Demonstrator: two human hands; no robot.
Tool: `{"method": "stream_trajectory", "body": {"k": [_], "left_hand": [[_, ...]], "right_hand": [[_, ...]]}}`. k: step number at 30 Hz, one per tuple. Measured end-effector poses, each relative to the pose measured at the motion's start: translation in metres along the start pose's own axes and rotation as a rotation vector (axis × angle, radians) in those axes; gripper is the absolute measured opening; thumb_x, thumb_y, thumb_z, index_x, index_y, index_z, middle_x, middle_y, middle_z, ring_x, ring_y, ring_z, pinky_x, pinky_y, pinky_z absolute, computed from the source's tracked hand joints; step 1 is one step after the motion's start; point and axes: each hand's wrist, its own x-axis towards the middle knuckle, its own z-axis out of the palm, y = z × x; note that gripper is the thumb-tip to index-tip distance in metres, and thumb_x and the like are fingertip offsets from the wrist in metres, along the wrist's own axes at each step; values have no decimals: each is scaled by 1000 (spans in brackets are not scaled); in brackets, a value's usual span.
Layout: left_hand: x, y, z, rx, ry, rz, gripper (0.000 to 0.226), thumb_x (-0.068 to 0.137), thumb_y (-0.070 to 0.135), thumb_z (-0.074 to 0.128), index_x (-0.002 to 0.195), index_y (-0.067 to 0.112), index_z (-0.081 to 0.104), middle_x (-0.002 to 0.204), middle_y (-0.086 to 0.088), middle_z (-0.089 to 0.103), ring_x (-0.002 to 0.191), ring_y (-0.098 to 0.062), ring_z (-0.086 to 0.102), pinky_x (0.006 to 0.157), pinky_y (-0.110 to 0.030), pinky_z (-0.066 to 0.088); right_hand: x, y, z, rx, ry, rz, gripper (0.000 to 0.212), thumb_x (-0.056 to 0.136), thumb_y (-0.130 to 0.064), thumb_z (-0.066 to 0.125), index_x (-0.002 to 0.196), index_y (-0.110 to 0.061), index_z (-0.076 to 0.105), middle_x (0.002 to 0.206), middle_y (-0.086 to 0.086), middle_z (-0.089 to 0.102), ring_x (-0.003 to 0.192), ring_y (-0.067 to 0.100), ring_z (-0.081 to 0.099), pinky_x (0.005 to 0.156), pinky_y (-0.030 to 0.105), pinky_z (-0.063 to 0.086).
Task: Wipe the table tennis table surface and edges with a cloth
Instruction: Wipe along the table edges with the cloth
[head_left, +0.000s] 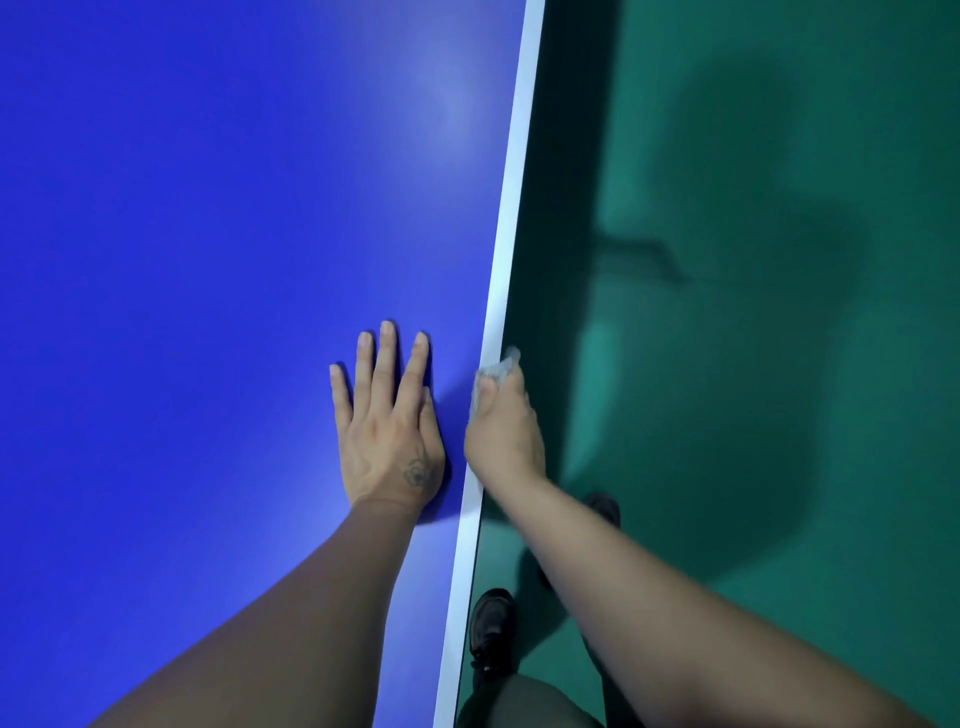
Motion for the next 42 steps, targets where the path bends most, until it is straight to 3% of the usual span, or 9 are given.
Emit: {"method": "stream_trajectory", "body": {"k": [8,15,17,22,25,29,32,39,42], "left_hand": [[-1,0,0,-26,14,0,59,108,19,37,168,23,35,178,-5,20,167,-27,10,132,-62,13],[1,1,0,-58,-1,-14,55,111,28,39,166,20,39,178,-6,21,166,-28,12,131,-64,13],[2,1,0,-66,-3,-13,57,110,32,44,165,20,41,178,-7,23,166,-28,13,131,-65,14],[3,1,-3,-62,-32,-12,61,108,39,47,166,20,40,178,-7,21,166,-29,12,130,-66,14],[5,2,-3,-51,-41,-11,61,108,41,43,166,20,39,178,-6,20,166,-29,12,130,-66,14],[6,2,-4,-46,-40,-22,62,107,42,42,166,21,39,178,-5,22,166,-29,14,130,-66,15],[6,5,-5,-45,-38,-28,61,107,41,43,164,20,42,177,-5,24,166,-30,16,130,-65,15],[10,12,-10,-61,-14,-81,58,103,44,50,154,17,57,172,-5,37,161,-32,30,129,-63,21],[44,26,-9,-79,82,-220,51,95,46,60,134,14,70,151,-11,54,136,-41,52,119,-55,35]], "right_hand": [[66,-49,-27,-24,-14,52,56,116,-35,28,167,-17,14,157,10,49,137,33,53,102,40,43],[4,-13,-18,-58,-82,-16,64,115,-39,31,170,-21,4,171,2,31,146,26,46,103,32,39],[1,-8,-15,-74,-83,0,63,114,-40,31,170,-23,5,170,0,34,144,25,49,95,29,35],[22,-23,-20,-76,-78,42,61,115,-39,31,169,-21,10,164,8,45,140,29,53,103,33,40],[57,-53,-39,-78,-97,51,57,115,-39,28,168,-21,13,160,5,49,137,30,54,95,34,40],[128,-96,-58,-44,-62,49,29,115,-33,30,136,-19,43,121,5,67,104,32,65,70,34,37],[161,-118,-62,-29,-29,59,35,114,-31,31,142,-12,42,124,8,66,96,29,61,67,34,38],[108,-105,-78,-97,-145,11,49,115,-30,34,160,-16,22,147,9,54,122,34,59,86,37,41],[90,-96,-84,-165,-249,38,58,116,-34,29,167,-17,9,156,6,47,137,30,52,103,39,37]]}}
